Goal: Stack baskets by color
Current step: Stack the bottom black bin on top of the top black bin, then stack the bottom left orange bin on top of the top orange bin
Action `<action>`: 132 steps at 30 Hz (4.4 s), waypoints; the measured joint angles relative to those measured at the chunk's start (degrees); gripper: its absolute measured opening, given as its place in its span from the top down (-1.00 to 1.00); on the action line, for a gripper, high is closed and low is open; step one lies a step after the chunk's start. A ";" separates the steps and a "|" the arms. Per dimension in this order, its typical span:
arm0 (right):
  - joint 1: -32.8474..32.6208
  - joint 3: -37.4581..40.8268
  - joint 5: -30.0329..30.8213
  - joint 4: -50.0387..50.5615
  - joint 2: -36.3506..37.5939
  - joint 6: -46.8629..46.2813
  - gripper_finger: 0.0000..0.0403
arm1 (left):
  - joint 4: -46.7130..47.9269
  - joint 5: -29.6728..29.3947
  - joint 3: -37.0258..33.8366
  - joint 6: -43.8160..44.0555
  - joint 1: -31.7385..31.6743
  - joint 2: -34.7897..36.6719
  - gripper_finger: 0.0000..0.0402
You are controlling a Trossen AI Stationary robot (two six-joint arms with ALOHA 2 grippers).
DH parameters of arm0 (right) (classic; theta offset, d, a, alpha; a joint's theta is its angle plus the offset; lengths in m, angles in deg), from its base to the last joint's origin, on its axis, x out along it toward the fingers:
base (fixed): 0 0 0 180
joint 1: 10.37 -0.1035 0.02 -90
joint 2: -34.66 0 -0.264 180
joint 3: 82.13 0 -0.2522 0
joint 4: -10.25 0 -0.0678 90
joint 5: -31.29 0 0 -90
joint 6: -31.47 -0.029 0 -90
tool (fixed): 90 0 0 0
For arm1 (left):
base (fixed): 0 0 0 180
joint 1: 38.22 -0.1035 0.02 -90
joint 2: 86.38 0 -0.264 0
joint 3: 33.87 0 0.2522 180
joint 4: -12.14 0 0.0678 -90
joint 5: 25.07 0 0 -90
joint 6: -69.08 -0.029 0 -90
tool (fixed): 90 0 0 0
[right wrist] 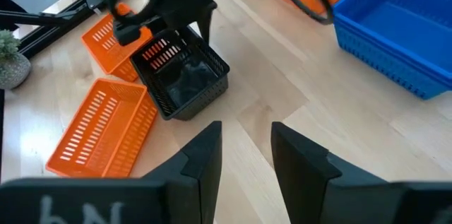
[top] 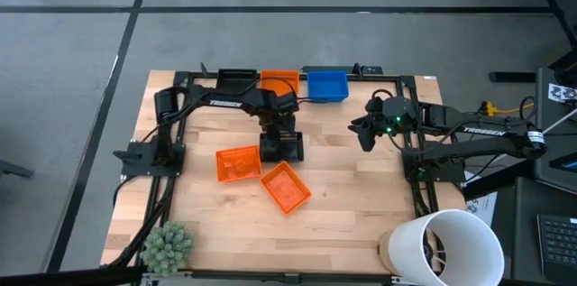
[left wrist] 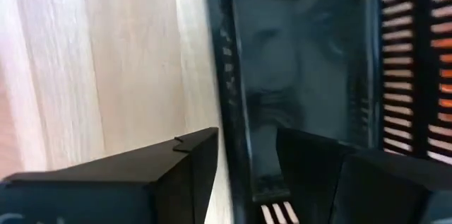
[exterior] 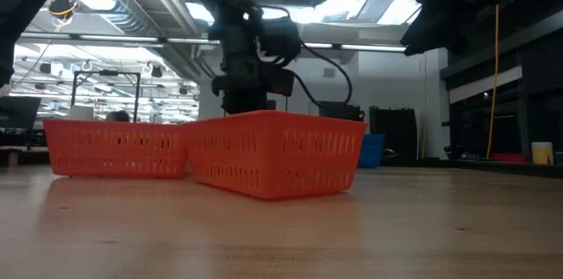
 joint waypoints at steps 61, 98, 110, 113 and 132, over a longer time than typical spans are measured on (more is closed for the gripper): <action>0.00 0.00 0.13 0.17 -0.02 -2.64 0.40 | 19.40 -8.99 18.64 -37.49 -40.36 -2.81 1.00; -0.01 0.00 1.18 0.15 -0.02 -2.99 0.40 | 50.10 14.35 22.43 -8.08 -27.46 7.04 0.46; -0.02 0.00 0.15 0.17 -0.02 -4.69 0.40 | 41.80 -0.82 0.71 8.59 -8.43 11.03 0.46; -0.02 0.00 0.11 0.17 -0.02 -4.52 0.40 | 35.39 -0.31 -7.41 15.20 -6.84 14.86 0.46; -0.01 0.00 -0.02 0.15 -0.02 -4.71 0.40 | 15.12 -3.86 -31.90 26.59 0.34 36.74 0.46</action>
